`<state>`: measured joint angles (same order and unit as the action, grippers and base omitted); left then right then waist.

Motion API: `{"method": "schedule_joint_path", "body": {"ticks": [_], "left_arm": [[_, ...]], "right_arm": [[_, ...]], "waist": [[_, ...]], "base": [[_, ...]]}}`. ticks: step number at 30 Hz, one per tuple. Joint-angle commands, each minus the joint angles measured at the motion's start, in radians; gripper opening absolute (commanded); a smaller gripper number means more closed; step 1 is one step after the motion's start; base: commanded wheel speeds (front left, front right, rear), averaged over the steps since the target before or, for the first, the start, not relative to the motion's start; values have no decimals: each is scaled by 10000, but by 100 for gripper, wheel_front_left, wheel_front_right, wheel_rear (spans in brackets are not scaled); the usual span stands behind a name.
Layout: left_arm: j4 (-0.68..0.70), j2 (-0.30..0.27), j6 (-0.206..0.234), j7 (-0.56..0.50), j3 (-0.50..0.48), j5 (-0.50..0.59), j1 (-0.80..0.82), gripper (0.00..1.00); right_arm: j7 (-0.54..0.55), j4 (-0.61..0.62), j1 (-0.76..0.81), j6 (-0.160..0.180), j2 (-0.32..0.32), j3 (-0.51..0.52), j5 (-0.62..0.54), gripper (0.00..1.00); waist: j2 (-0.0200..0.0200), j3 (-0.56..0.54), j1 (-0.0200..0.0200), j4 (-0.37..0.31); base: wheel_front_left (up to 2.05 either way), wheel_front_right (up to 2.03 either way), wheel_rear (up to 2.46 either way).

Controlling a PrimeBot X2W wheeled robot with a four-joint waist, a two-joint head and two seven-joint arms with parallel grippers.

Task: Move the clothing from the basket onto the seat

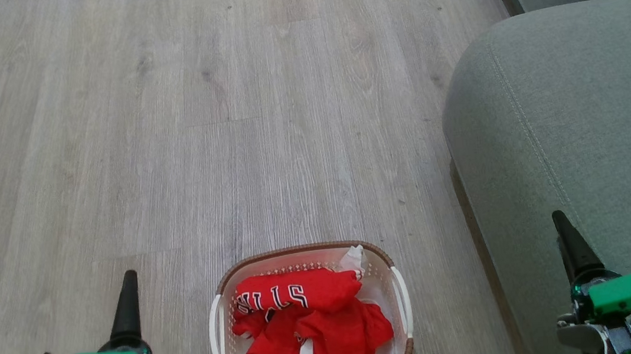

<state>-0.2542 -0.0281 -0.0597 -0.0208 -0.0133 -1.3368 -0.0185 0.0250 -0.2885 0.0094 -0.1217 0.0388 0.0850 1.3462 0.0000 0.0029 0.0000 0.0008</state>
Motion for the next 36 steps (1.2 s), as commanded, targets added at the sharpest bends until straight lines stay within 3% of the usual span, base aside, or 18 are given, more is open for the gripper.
{"method": "schedule_joint_path", "body": {"ticks": [1, 23, 36], "left_arm": [[425, -110, 30, 83, -72, 195, 387, 100], [1138, -188, 500, 728, 520, 4160, 105, 100], [1280, -497, 1001, 1107, 1056, 6017, -31, 100]], "right_arm": [[-83, 399, -435, -24, 70, -82, -179, 100], [-737, 958, -286, -40, 80, -696, -3467, 100], [-1123, 935, -242, -49, 86, -1030, -5194, 100]], "waist": [[0, -1, 0, 2], [0, -102, 0, 29], [0, -149, 0, 53]], "base": [[0, 0, 0], [0, 0, 0], [0, 0, 0]]}}
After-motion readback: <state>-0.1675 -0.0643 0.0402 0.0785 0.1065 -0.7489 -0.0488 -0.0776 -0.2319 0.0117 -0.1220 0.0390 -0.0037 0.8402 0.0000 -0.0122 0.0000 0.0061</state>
